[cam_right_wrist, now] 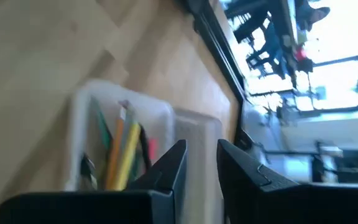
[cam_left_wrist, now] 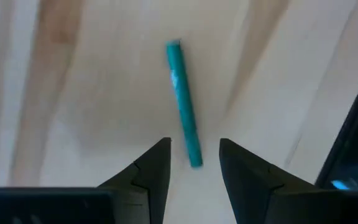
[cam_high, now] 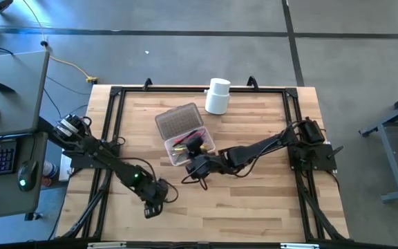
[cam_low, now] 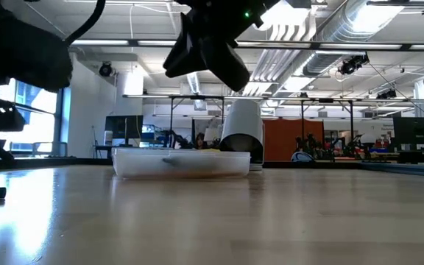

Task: Pick & place school supplies into a supply box
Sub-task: Put the green crayon into the black supply box

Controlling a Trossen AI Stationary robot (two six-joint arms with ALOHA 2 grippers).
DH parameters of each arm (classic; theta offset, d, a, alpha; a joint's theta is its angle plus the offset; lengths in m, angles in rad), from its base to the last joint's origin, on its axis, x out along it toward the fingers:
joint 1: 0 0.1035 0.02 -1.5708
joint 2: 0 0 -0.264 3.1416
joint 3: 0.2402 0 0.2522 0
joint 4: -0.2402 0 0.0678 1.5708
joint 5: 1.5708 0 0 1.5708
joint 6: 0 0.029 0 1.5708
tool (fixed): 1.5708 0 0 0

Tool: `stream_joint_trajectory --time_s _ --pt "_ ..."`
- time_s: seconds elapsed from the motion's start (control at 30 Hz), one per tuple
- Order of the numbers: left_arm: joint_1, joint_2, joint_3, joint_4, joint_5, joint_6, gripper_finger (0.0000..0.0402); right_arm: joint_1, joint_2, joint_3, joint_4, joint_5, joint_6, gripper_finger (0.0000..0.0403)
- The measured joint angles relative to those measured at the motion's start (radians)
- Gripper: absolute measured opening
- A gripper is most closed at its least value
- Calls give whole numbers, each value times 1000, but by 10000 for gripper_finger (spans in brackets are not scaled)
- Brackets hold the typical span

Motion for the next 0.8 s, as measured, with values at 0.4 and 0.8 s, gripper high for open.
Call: stream_joint_trajectory --time_s 0.4,0.8 --pt "-5 9 1 11 -44 -74 172 5 -46 0 -131 293 60 71" --pt "-5 82 6 88 -49 -73 172 5 -47 0 -174 282 72 71"
